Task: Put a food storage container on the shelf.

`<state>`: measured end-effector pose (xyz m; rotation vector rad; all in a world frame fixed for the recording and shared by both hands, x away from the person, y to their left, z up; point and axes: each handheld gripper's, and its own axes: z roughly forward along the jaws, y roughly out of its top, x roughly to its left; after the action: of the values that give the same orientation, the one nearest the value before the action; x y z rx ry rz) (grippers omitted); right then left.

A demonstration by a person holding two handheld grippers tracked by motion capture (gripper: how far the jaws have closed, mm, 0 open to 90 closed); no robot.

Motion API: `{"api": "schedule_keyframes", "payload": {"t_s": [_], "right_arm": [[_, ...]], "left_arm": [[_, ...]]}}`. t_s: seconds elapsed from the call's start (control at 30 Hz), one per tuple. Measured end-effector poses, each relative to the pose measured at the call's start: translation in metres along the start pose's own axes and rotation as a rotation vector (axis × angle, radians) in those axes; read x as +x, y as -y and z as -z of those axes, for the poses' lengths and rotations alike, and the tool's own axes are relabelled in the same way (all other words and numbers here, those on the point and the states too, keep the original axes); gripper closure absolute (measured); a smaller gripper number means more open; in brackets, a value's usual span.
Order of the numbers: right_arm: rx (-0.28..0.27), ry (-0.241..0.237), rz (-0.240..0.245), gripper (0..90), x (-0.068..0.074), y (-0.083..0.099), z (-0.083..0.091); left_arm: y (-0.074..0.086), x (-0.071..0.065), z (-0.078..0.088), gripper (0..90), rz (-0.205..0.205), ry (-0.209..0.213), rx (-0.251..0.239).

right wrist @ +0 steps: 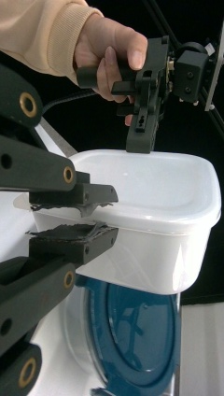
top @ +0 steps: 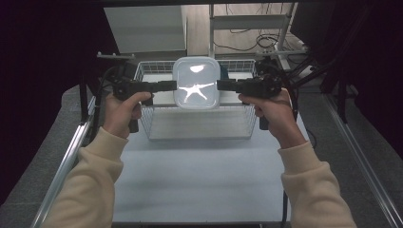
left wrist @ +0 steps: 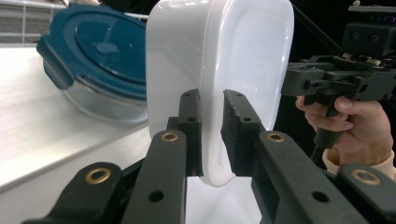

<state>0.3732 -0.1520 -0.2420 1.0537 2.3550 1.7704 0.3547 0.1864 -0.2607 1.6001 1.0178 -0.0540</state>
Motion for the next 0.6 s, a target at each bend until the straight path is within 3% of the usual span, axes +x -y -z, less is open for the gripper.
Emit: {"api": "schedule_keyframes", "payload": {"t_s": [0.37, 0.6], "right_arm": [[0.008, 0.009, -0.018, 78.7, -0.013, -0.036, -0.005], [0.014, 0.006, -0.043, 78.8, -0.027, -0.048, -0.01]], "left_arm": [[-0.036, 0.007, -0.007, 78.5, 0.019, -0.005, 0.003], [-0.051, 0.013, -0.015, 78.5, 0.028, -0.018, 0.022]]}}
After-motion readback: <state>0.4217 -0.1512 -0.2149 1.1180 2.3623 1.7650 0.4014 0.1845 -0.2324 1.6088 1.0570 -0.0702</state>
